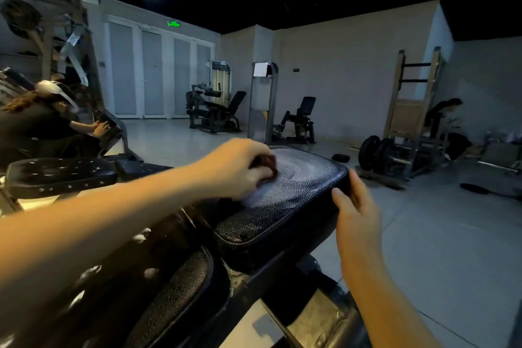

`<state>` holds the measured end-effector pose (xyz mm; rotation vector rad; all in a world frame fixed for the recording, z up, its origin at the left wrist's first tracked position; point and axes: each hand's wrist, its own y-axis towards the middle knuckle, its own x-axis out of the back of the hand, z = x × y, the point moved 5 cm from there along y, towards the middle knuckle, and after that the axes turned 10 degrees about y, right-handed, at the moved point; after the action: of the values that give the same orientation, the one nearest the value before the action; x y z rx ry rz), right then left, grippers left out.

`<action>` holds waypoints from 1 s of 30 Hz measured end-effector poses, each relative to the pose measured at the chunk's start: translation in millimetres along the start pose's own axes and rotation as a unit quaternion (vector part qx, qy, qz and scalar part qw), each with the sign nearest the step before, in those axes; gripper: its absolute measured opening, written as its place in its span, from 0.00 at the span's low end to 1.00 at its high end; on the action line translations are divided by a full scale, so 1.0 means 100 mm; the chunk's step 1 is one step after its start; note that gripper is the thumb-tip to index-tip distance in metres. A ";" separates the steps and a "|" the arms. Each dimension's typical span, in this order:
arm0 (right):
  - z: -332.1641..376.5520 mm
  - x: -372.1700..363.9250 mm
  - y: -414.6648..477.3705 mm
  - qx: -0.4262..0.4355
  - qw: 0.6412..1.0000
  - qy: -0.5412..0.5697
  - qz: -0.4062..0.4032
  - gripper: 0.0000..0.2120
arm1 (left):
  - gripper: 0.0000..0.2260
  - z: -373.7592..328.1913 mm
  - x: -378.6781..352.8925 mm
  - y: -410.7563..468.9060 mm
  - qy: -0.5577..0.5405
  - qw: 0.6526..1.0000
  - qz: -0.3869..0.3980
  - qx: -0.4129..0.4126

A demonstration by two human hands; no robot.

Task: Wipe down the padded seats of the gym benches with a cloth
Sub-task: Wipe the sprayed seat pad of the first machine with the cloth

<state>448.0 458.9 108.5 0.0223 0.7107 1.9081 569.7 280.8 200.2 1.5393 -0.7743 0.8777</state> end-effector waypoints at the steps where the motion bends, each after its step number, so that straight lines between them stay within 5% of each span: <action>1: -0.01 0.00 0.00 0.005 1.000 -0.005 0.000 0.25 | 0.04 0.15 -0.01 0.10 0.022 0.999 0.005 0.025; 7: 0.04 -0.02 -0.03 0.019 1.000 -0.019 0.006 0.24 | 0.08 0.18 -0.26 0.93 0.034 0.993 -0.015 0.109; 12: 0.06 -0.03 -0.02 0.004 1.000 -0.005 0.001 0.23 | 0.04 -0.56 -0.17 0.54 -0.039 0.998 -0.016 -0.055; 15: 0.05 -0.02 -0.01 0.006 1.000 -0.003 -0.002 0.24 | 0.03 -0.35 -0.01 -0.03 0.006 0.996 -0.001 -0.090; 20: 0.01 -0.02 0.00 0.009 1.000 -0.010 -0.007 0.25 | 0.03 0.35 0.07 -0.03 0.085 0.996 0.012 0.012; 24: 0.01 -0.02 -0.03 0.015 0.999 -0.032 -0.003 0.26 | 0.05 0.11 -0.15 0.59 0.054 0.997 -0.014 0.050; 30: 0.06 -0.02 -0.03 0.009 1.000 -0.015 0.000 0.22 | 0.02 -0.68 -0.07 0.14 -0.038 0.991 -0.003 -0.128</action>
<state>453.4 460.7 113.1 0.0618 0.7087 1.8985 546.2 346.2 206.8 1.3519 -0.8999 0.6891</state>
